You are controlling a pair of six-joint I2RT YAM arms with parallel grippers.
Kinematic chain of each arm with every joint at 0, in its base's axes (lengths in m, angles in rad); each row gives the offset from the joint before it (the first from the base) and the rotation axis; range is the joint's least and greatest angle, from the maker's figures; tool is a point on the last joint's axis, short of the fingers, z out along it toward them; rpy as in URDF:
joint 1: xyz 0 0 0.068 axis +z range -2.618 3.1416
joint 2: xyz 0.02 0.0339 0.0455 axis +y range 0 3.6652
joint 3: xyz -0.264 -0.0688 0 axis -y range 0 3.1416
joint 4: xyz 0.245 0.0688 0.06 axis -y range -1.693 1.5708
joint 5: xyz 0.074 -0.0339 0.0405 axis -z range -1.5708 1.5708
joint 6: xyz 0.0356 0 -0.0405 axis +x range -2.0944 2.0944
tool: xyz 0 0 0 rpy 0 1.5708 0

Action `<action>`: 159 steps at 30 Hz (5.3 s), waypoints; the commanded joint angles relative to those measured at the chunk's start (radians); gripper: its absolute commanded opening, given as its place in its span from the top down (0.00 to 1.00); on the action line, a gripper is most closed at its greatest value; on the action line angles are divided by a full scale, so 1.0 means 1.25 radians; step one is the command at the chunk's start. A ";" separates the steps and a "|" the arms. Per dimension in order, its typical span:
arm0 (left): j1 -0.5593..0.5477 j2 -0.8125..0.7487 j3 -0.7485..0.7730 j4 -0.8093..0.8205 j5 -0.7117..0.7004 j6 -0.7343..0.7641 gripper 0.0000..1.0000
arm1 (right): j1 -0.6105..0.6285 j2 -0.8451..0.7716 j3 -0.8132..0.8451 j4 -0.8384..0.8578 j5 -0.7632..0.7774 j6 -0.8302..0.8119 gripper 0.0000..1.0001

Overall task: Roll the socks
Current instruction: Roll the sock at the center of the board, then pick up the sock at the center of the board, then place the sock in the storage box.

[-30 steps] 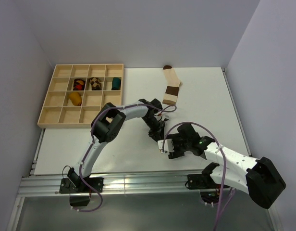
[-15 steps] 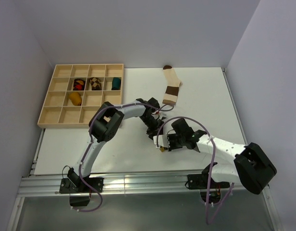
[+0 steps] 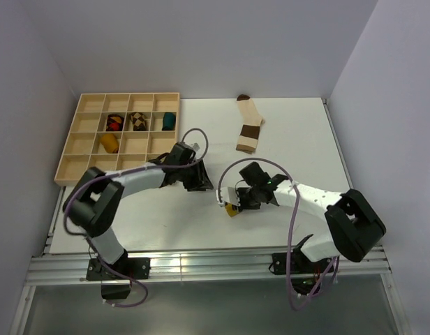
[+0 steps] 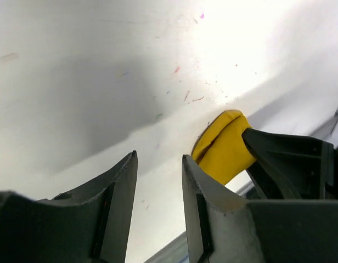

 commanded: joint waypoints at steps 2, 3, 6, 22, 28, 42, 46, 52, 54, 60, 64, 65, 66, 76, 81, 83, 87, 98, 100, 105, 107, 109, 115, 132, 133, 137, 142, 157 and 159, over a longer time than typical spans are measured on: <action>-0.011 -0.220 -0.159 0.232 -0.255 -0.071 0.56 | -0.011 0.090 0.048 -0.179 -0.019 0.005 0.76; -0.013 -0.259 -0.191 0.251 -0.287 -0.078 0.55 | -0.017 0.102 0.061 -0.197 -0.030 0.002 0.76; -0.052 -0.425 -0.308 0.331 -0.452 -0.066 0.53 | -0.037 0.160 0.120 -0.267 -0.060 -0.014 0.76; -0.593 -0.404 -0.274 0.374 -0.924 0.406 0.50 | -0.105 0.436 0.394 -0.551 -0.112 -0.048 0.75; -0.624 -0.277 -0.184 0.360 -0.748 0.546 0.46 | -0.114 0.484 0.446 -0.609 -0.106 -0.043 0.73; -0.547 -0.038 -0.020 0.269 -0.475 0.713 0.44 | -0.120 0.568 0.519 -0.690 -0.109 -0.032 0.71; -0.523 -0.001 0.032 0.216 -0.378 0.708 0.43 | -0.120 0.578 0.531 -0.697 -0.107 -0.028 0.71; -0.504 0.019 0.056 0.201 -0.287 0.670 0.43 | -0.121 0.585 0.544 -0.699 -0.107 -0.022 0.71; -0.496 0.030 0.067 0.198 -0.279 0.659 0.43 | -0.120 0.590 0.549 -0.701 -0.108 -0.022 0.71; -0.489 0.059 0.067 0.206 -0.296 0.649 0.43 | -0.121 0.599 0.552 -0.710 -0.116 -0.022 0.72; -0.488 0.076 0.067 0.215 -0.296 0.648 0.43 | -0.120 0.615 0.566 -0.725 -0.118 -0.018 0.72; -0.488 0.083 0.065 0.220 -0.317 0.648 0.43 | -0.121 0.616 0.567 -0.725 -0.118 -0.018 0.72; -0.489 0.087 0.066 0.221 -0.322 0.648 0.43 | -0.121 0.618 0.568 -0.728 -0.118 -0.018 0.72; -0.486 0.154 0.088 0.229 -0.387 0.582 0.55 | -0.121 0.632 0.570 -0.742 -0.135 -0.018 0.72; -0.488 0.160 0.096 0.227 -0.378 0.576 0.98 | -0.121 0.637 0.574 -0.755 -0.154 -0.018 0.70; -0.486 0.159 0.093 0.228 -0.365 0.571 1.00 | -0.126 0.627 0.581 -0.753 -0.171 -0.014 0.68; -0.483 0.149 0.072 0.238 -0.327 0.550 1.00 | -0.162 0.577 0.623 -0.778 -0.215 -0.005 0.50; -0.358 -0.012 -0.027 0.319 -0.250 0.409 1.00 | -0.455 0.391 0.853 -0.799 -0.382 0.168 0.40; -0.319 -0.063 -0.038 0.334 -0.242 0.371 1.00 | -0.491 0.368 0.852 -0.752 -0.406 0.198 0.40; -0.220 -0.195 -0.034 0.279 -0.296 0.338 1.00 | -0.581 0.301 0.824 -0.704 -0.420 0.225 0.40; -0.175 -0.256 -0.026 0.246 -0.359 0.346 1.00 | -0.594 0.279 0.803 -0.695 -0.419 0.233 0.40; -0.130 -0.307 -0.019 0.195 -0.472 0.363 1.00 | -0.600 0.260 0.786 -0.670 -0.419 0.242 0.40; 0.015 -0.391 0.010 0.091 -0.805 0.433 1.00 | -0.602 0.210 0.755 -0.600 -0.394 0.285 0.40; 0.286 -0.047 0.135 0.009 -1.041 0.449 1.00 | -0.602 0.174 0.729 -0.572 -0.371 0.300 0.40; 0.288 -0.027 0.153 0.009 -1.035 0.449 1.00 | -0.602 0.170 0.719 -0.569 -0.371 0.300 0.40; 0.299 0.052 0.202 -0.033 -0.957 0.429 1.00 | -0.602 0.164 0.698 -0.557 -0.354 0.300 0.40; 0.314 0.108 0.239 -0.053 -0.844 0.426 1.00 | -0.602 0.152 0.674 -0.552 -0.345 0.294 0.40; 0.396 0.192 0.292 -0.114 -0.473 0.291 1.00 | -0.604 0.132 0.635 -0.533 -0.325 0.305 0.40; 0.407 0.202 0.296 -0.123 -0.451 0.274 1.00 | -0.602 0.132 0.632 -0.526 -0.321 0.305 0.40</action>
